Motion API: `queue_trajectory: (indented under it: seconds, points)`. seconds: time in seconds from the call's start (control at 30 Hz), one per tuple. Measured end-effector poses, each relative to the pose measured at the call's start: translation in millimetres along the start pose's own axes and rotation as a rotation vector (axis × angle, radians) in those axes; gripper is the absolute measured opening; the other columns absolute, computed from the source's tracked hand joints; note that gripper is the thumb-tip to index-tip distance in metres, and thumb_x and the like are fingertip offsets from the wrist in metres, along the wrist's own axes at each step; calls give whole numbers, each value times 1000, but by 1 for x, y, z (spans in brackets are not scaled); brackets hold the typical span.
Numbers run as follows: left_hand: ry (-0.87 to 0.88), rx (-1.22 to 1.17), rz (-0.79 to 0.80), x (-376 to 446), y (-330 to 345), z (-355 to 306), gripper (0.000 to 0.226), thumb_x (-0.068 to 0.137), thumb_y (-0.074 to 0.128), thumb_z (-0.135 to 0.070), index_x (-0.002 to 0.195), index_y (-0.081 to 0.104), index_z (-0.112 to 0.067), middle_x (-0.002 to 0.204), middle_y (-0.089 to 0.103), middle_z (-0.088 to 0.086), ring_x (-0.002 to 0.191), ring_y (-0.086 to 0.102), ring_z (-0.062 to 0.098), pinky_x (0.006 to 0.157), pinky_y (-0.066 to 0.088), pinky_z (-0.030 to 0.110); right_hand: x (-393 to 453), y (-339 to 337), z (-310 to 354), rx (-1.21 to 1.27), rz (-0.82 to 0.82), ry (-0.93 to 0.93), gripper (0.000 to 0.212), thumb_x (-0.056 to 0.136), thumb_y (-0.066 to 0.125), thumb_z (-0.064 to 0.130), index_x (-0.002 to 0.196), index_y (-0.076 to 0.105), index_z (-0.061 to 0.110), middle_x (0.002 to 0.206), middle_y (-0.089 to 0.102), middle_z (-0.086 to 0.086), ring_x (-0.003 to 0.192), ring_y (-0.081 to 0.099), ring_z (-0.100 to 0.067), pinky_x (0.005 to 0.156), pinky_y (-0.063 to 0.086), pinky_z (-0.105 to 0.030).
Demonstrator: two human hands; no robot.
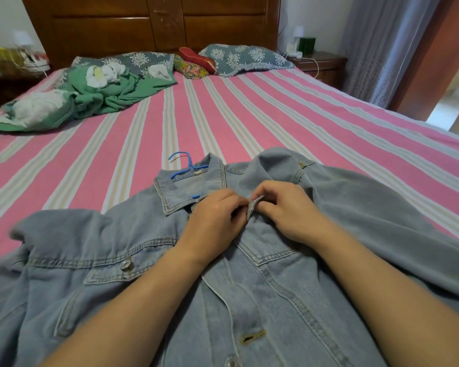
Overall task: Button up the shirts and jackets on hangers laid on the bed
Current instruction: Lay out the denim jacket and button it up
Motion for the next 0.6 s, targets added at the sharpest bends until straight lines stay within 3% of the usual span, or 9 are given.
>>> queue_trajectory:
  seconds: [0.13, 0.27, 0.33, 0.43, 0.53, 0.6]
  points:
    - [-12, -41, -7, 1, -5, 0, 23, 90, 61, -24, 101, 78, -13, 91, 70, -1, 84, 65, 17, 73, 54, 36, 2, -3, 1, 42, -42, 43, 19, 87, 71, 10, 83, 66, 28, 62, 67, 17, 63, 63, 3, 71, 46, -19]
    - [37, 4, -35, -1, -7, -6, 25, 90, 58, -23, 100, 77, -11, 95, 71, 1, 84, 66, 21, 69, 56, 38, -2, -1, 5, -2, 23, 52, 27, 90, 58, 8, 106, 60, 30, 46, 49, 13, 50, 46, -4, 58, 35, -19]
    - [71, 47, -44, -2, -9, -10, 21, 91, 57, -21, 93, 75, -9, 90, 69, 3, 78, 65, 25, 62, 54, 40, -7, 1, 5, 59, 56, 87, 31, 91, 62, 21, 118, 57, 35, 47, 49, 12, 49, 47, -2, 60, 37, -23]
    - [83, 116, -54, -4, -8, -14, 15, 90, 58, -15, 82, 68, -7, 83, 64, 6, 70, 59, 28, 55, 48, 42, -9, 2, -4, 145, 16, 156, 37, 83, 76, 42, 116, 61, 34, 54, 52, 12, 50, 50, 1, 60, 38, -20]
    - [-5, 43, -17, -4, -4, -5, 9, 89, 63, -16, 87, 72, -13, 82, 63, 0, 75, 58, 18, 65, 49, 38, -8, 4, -16, 195, -35, 216, 24, 84, 80, 24, 105, 68, 26, 59, 57, 6, 54, 51, -3, 64, 42, -26]
    - [-85, -35, 18, -5, -3, 0, 7, 87, 70, -16, 93, 72, -18, 82, 64, -6, 76, 55, 6, 71, 48, 29, -10, 7, -20, 256, -17, 255, 22, 86, 78, 12, 102, 68, 24, 50, 49, 8, 46, 43, -3, 55, 39, -23]
Point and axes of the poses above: each hand's wrist, its own x-axis towards the middle knuckle, its own y-axis out of the palm, z = x × y, the point moved 9 cm from there along x, towards the middle knuckle
